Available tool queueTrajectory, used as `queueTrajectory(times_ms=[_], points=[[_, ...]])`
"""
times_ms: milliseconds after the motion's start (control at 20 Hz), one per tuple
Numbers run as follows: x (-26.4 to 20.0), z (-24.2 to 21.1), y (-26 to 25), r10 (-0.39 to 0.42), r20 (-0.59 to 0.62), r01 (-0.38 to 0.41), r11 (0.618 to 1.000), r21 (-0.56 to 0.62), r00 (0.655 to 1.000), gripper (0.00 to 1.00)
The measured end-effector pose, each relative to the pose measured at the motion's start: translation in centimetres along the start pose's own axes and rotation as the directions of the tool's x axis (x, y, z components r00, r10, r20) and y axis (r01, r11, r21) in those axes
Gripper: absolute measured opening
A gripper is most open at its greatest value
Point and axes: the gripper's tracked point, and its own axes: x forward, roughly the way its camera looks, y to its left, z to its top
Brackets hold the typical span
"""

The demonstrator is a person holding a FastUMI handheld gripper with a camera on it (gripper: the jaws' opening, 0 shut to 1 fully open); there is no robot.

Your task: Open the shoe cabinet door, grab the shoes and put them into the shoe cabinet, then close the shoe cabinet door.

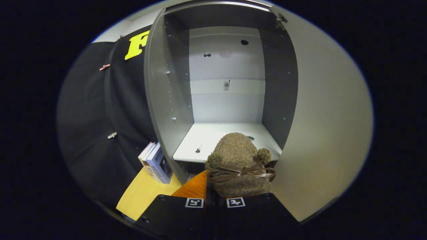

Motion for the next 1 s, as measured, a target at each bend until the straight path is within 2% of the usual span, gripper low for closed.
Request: queueTrajectory(times_ms=[350,650,850,1000], points=[[7.7,3.8,-1.8,-0.055,-0.029,0.054,0.998,-0.026,0.998,0.1],[16.2,3.0,-2.9,-0.133,-0.122,0.123,0.989,-0.087,0.983,0.1],[20.6,2.7,-2.5,-0.139,-0.169,0.136,0.99,-0.026,0.976,0.1],[23.1,3.5,-2.0,-0.148,-0.165,0.143,0.989,-0.041,0.975,0.1]])
